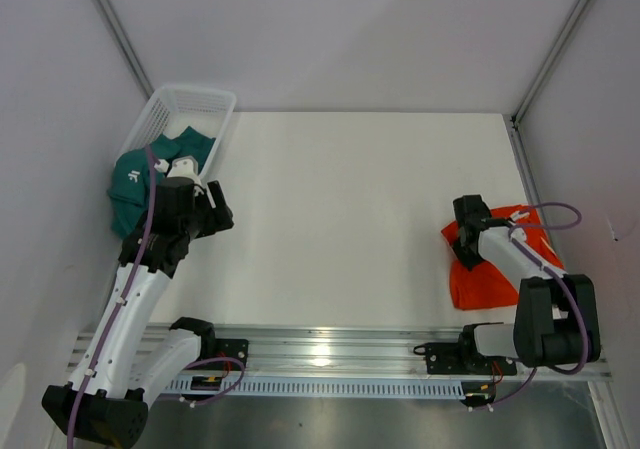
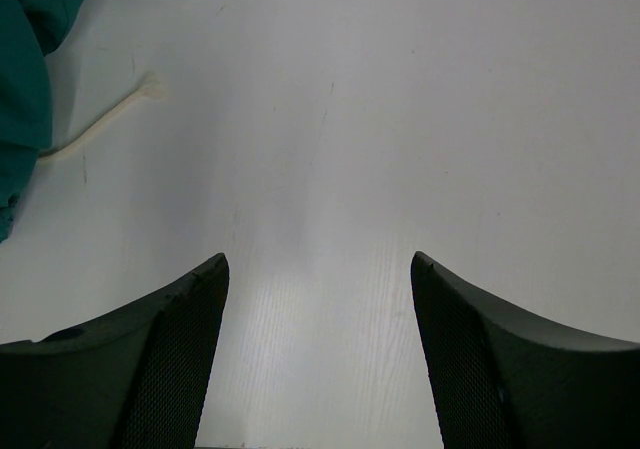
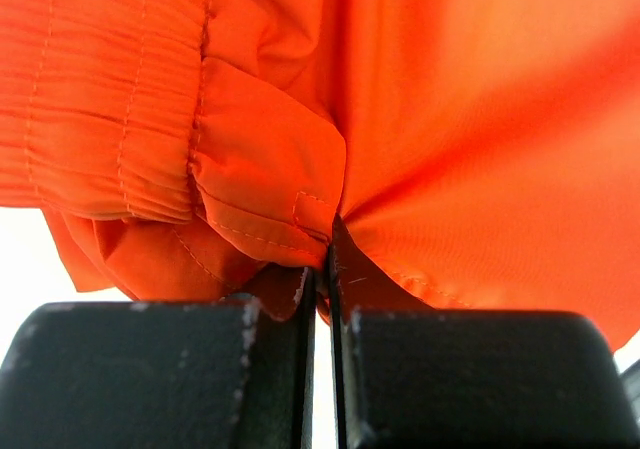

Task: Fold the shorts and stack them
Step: Neatly place the folded shorts to the corner

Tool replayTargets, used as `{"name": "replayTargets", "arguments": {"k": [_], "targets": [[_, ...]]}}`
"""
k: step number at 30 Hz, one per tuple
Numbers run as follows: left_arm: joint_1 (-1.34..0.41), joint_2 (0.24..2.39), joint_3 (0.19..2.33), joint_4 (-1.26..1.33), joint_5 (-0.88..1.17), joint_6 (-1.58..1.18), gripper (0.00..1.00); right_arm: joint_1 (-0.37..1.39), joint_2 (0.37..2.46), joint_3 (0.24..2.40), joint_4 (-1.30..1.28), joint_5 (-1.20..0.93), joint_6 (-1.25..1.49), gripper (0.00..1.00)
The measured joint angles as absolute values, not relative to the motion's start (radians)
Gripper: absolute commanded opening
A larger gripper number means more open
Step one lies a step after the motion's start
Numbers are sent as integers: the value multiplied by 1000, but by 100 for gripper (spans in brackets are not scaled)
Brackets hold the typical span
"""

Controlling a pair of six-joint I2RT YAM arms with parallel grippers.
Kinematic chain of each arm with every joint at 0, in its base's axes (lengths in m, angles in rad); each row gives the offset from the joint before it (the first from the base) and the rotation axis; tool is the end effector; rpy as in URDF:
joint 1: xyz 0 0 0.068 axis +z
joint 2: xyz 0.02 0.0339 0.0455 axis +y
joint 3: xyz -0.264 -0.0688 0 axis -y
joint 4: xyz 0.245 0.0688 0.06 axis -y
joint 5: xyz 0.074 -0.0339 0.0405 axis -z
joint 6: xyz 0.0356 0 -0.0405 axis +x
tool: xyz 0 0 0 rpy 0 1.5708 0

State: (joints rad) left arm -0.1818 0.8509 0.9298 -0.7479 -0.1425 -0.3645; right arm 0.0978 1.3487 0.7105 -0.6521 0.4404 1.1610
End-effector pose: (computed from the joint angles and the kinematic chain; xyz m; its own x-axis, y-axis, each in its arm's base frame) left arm 0.1692 -0.0260 0.3234 -0.5946 -0.2495 -0.7643 -0.1526 0.9684 -0.1973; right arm 0.2242 0.0067 0.1712 -0.3543 0.7989 -0.4860 0.8887 0.4493 0.0907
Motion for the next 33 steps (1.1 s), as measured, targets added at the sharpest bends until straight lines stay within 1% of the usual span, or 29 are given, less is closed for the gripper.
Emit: {"name": "replayTargets", "arguments": {"k": [5,12,13,15,17,18,20,24,25,27,30,31,33], "targets": [[-182,851,929,-746,-142,-364,76,59,1252,652,-654,445,1195,0],[-182,851,929,-745,-141,-364,76,-17,1206,644,-638,429,1232,0],[-182,851,929,-745,-141,-364,76,-23,1205,644,-632,428,1235,3],[-182,851,929,-745,-141,-364,76,-30,1206,645,-616,422,1232,37],[-182,851,929,-744,-141,-364,76,-30,1208,653,-607,419,1224,68],[-182,851,929,-744,-141,-364,76,-25,1210,662,-609,421,1212,72],[-182,851,929,-744,-141,-364,76,-15,1211,683,-609,429,1195,77],[-182,853,929,-744,-141,-364,76,46,1200,726,-608,460,1136,79],[-182,854,929,-744,-141,-364,76,74,1195,736,-607,467,1113,82],[-182,859,929,-744,-142,-364,76,131,1189,759,-602,477,1058,82],[-182,870,929,-744,-144,-364,76,237,1186,786,-513,430,898,85],[-182,875,929,-744,-146,-364,76,273,1186,791,-474,396,844,90],[-182,889,929,-745,-148,-365,76,334,1192,807,-416,346,753,93]]}}
